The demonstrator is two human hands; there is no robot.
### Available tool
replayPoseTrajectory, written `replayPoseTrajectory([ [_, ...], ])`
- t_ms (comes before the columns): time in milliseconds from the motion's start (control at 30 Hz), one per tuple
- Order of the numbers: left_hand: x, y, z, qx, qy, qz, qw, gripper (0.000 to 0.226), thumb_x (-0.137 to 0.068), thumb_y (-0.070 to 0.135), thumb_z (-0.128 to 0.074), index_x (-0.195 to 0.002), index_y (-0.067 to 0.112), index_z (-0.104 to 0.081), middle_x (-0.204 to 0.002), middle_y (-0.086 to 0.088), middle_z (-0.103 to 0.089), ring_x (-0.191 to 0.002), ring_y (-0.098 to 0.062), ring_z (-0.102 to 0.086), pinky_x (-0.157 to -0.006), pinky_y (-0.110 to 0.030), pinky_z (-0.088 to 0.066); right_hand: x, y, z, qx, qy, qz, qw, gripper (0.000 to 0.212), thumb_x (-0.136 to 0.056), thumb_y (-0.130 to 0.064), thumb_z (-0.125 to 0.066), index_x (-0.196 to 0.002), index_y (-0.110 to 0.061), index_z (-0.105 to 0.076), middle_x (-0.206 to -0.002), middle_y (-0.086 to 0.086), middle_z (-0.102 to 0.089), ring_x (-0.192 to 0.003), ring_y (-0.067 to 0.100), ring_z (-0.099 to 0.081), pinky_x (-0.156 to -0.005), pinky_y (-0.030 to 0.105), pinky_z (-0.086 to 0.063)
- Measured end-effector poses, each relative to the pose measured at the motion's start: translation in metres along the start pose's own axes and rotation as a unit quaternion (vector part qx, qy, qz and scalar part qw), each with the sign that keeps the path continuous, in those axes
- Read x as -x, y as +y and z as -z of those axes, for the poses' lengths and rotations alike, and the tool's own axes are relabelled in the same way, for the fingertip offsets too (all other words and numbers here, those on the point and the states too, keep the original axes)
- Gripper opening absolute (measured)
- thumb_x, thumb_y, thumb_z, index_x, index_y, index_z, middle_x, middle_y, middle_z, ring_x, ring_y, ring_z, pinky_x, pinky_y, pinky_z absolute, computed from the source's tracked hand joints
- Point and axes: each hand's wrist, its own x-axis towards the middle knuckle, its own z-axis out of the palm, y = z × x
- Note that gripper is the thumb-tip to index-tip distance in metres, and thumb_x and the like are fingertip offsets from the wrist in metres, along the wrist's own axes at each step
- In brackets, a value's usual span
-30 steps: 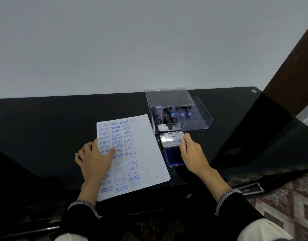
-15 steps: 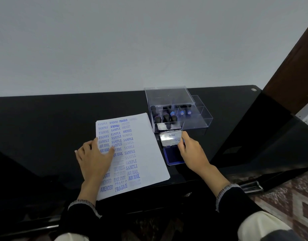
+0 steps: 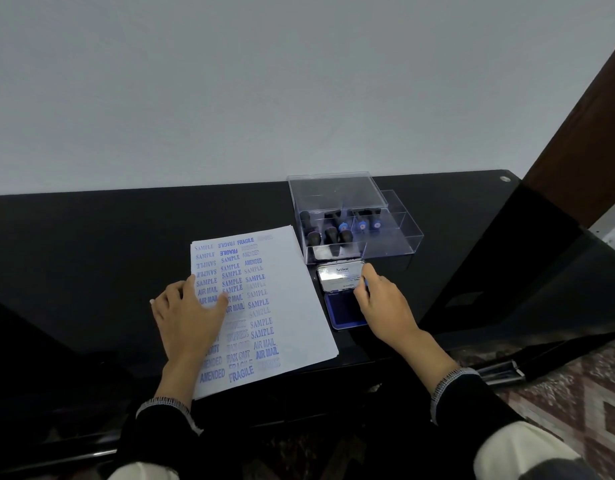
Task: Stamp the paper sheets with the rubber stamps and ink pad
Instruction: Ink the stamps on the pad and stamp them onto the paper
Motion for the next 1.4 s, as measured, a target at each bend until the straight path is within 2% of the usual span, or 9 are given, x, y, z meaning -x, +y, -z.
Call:
replayPoseTrajectory([
  [167, -0.001, -0.002, -0.001, -0.003, 0.000, 0.000, 1.000, 0.075, -0.086, 0.056, -0.060, -0.144, 0.012, -0.040, -0.138, -0.010, -0.040, -0.136, -0.032, -0.027, -0.120, -0.049, -0.011, -0.014, -0.002, 0.008, -0.047, -0.043, -0.026, 0.998, 0.020, -0.098, -0.016, -0.039, -0.079, -0.016, -0.034, -0.056, 0.000, -0.040, -0.048, 0.016, -0.030, -0.046, 0.030, -0.024],
  [367, -0.003, -0.001, 0.000, 0.000, -0.011, 0.005, 1.000, 0.072, -0.086, 0.057, -0.058, -0.142, 0.015, -0.041, -0.135, -0.007, -0.039, -0.132, -0.032, -0.029, -0.116, -0.052, -0.023, -0.017, 0.000, 0.012, -0.071, -0.065, -0.044, 0.994, 0.016, -0.100, -0.020, -0.037, -0.084, -0.015, -0.036, -0.058, 0.003, -0.043, -0.050, 0.018, -0.033, -0.049, 0.036, -0.027],
  [533, -0.003, 0.001, 0.001, 0.006, -0.006, -0.001, 1.000, 0.069, -0.086, 0.055, -0.059, -0.140, 0.015, -0.044, -0.133, -0.007, -0.040, -0.131, -0.032, -0.031, -0.116, -0.051, -0.021, -0.008, 0.005, 0.023, -0.164, -0.043, -0.079, 0.982, 0.022, -0.101, -0.027, -0.039, -0.084, -0.014, -0.036, -0.063, 0.005, -0.043, -0.054, 0.014, -0.033, -0.050, 0.030, -0.030],
  [600, -0.002, 0.001, 0.001, 0.004, -0.004, -0.003, 1.000, 0.068, -0.086, 0.054, -0.060, -0.140, 0.015, -0.045, -0.132, -0.007, -0.040, -0.130, -0.033, -0.031, -0.116, -0.051, -0.021, -0.003, 0.002, 0.024, -0.157, -0.030, -0.063, 0.985, 0.019, -0.099, -0.024, -0.046, -0.084, -0.016, -0.038, -0.062, 0.007, -0.046, -0.052, 0.014, -0.036, -0.049, 0.029, -0.033],
  [700, -0.003, 0.000, 0.001, 0.003, -0.003, -0.003, 1.000, 0.069, -0.086, 0.054, -0.060, -0.140, 0.015, -0.044, -0.132, -0.007, -0.040, -0.131, -0.033, -0.031, -0.116, -0.052, -0.021, 0.002, -0.006, 0.023, -0.125, -0.047, -0.045, 0.990, 0.015, -0.095, -0.020, -0.053, -0.084, -0.018, -0.042, -0.067, 0.012, -0.056, -0.050, 0.016, -0.044, -0.047, 0.038, -0.041],
  [867, -0.004, 0.000, 0.001, -0.004, -0.008, 0.000, 1.000, 0.072, -0.086, 0.057, -0.058, -0.142, 0.015, -0.043, -0.134, -0.007, -0.039, -0.131, -0.032, -0.031, -0.117, -0.050, -0.020, 0.005, -0.014, 0.019, -0.045, -0.071, -0.031, 0.996, 0.017, -0.094, -0.020, -0.056, -0.087, -0.014, -0.042, -0.070, 0.007, -0.057, -0.052, 0.021, -0.049, -0.048, 0.038, -0.043],
  [1067, -0.003, 0.000, 0.001, 0.000, -0.007, -0.001, 1.000, 0.072, -0.086, 0.057, -0.058, -0.143, 0.015, -0.043, -0.134, -0.007, -0.040, -0.131, -0.032, -0.032, -0.116, -0.050, -0.023, 0.001, -0.023, 0.011, 0.021, -0.086, -0.007, 0.996, 0.015, -0.096, -0.015, -0.050, -0.090, -0.017, -0.036, -0.079, 0.000, -0.055, -0.066, 0.019, -0.057, -0.048, 0.023, -0.038],
  [1200, -0.002, -0.002, 0.002, 0.006, -0.004, -0.004, 1.000, 0.071, -0.087, 0.056, -0.059, -0.142, 0.014, -0.044, -0.134, -0.007, -0.041, -0.131, -0.031, -0.032, -0.116, -0.050, -0.023, 0.002, -0.027, 0.004, 0.093, -0.083, 0.011, 0.992, 0.010, -0.095, -0.011, -0.047, -0.098, -0.016, -0.039, -0.088, 0.004, -0.059, -0.074, 0.022, -0.058, -0.058, 0.033, -0.051],
  [1400, -0.002, -0.002, 0.000, 0.008, -0.005, 0.002, 1.000, 0.072, -0.087, 0.056, -0.059, -0.143, 0.014, -0.043, -0.135, -0.006, -0.041, -0.131, -0.031, -0.031, -0.114, -0.051, -0.027, -0.001, -0.022, 0.006, -0.006, -0.077, -0.026, 0.997, 0.008, -0.094, -0.010, -0.050, -0.096, -0.013, -0.042, -0.079, 0.005, -0.058, -0.069, 0.020, -0.059, -0.053, 0.033, -0.050],
])
